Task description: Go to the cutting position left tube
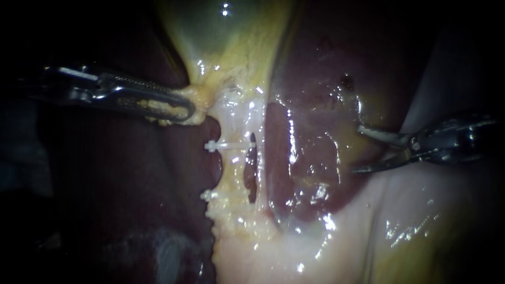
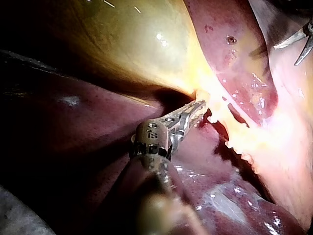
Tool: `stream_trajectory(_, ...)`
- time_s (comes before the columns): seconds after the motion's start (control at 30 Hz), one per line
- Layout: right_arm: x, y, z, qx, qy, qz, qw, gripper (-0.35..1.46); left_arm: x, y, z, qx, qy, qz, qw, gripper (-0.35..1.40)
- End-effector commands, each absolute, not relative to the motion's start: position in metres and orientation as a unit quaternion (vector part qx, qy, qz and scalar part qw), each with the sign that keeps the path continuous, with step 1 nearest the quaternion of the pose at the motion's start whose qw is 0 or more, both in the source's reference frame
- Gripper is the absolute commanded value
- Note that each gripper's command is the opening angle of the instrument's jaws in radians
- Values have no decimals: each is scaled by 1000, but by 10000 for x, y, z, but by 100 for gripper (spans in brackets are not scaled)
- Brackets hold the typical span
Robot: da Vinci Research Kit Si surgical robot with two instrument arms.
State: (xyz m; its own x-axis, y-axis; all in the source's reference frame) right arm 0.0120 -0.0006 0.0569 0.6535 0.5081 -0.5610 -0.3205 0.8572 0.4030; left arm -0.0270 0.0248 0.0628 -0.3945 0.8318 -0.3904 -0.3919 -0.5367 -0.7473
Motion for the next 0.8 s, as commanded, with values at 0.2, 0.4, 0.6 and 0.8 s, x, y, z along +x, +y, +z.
stream_trajectory(0.2, 120, -6, 569, 135, 347, 230, 899, 143, -265, 250, 624, -389, -285, 785, 388, -35)
stream_trajectory(0.4, 120, -6, 569, 137, 347, 230, 899, 143, -245, 261, 606, -389, -284, 784, 391, -35)
stream_trajectory(0.6, 120, -6, 569, 138, 348, 229, 899, 143, -220, 276, 576, -391, -276, 781, 402, -35)
stream_trajectory(0.8, 120, -6, 569, 139, 348, 229, 898, 143, -218, 280, 565, -395, -273, 779, 404, -35)
